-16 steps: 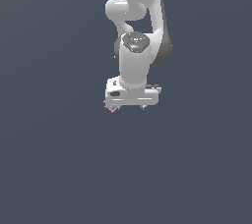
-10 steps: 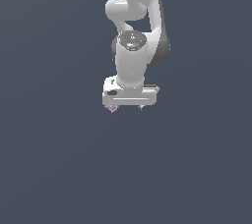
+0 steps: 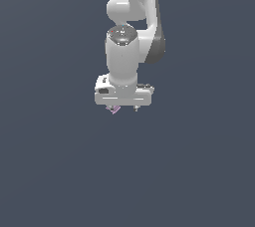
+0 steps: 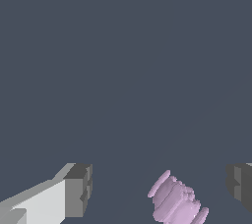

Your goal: Pick up the object and move it to a goal position.

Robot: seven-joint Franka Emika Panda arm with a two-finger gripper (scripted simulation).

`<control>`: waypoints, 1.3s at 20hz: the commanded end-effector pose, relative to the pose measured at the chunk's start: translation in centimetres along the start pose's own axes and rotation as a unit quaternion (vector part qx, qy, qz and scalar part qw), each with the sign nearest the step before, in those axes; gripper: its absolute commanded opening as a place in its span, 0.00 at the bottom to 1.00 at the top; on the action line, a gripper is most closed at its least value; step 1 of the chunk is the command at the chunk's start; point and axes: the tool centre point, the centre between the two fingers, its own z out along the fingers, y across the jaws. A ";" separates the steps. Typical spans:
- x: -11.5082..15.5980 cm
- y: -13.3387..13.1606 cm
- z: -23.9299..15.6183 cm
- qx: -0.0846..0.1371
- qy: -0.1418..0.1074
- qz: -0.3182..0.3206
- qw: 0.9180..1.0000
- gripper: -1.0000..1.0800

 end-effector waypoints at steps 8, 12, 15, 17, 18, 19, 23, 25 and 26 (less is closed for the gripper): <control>-0.9 0.7 0.8 0.000 -0.002 -0.035 0.999 0.96; -1.6 1.2 1.5 0.001 -0.004 -0.066 0.998 0.96; -2.4 1.8 2.2 0.001 -0.005 -0.095 0.996 0.96; -3.0 2.2 2.6 0.002 -0.006 -0.116 0.993 0.96; -3.3 2.4 2.9 0.002 -0.007 -0.128 0.992 0.96; -3.6 2.5 3.1 0.002 -0.008 -0.139 0.990 0.96; -4.8 3.3 4.1 0.004 -0.010 -0.184 0.983 0.96; -5.5 3.6 4.5 0.005 -0.011 -0.206 0.978 0.96; -5.8 3.8 4.8 0.005 -0.011 -0.218 0.976 0.96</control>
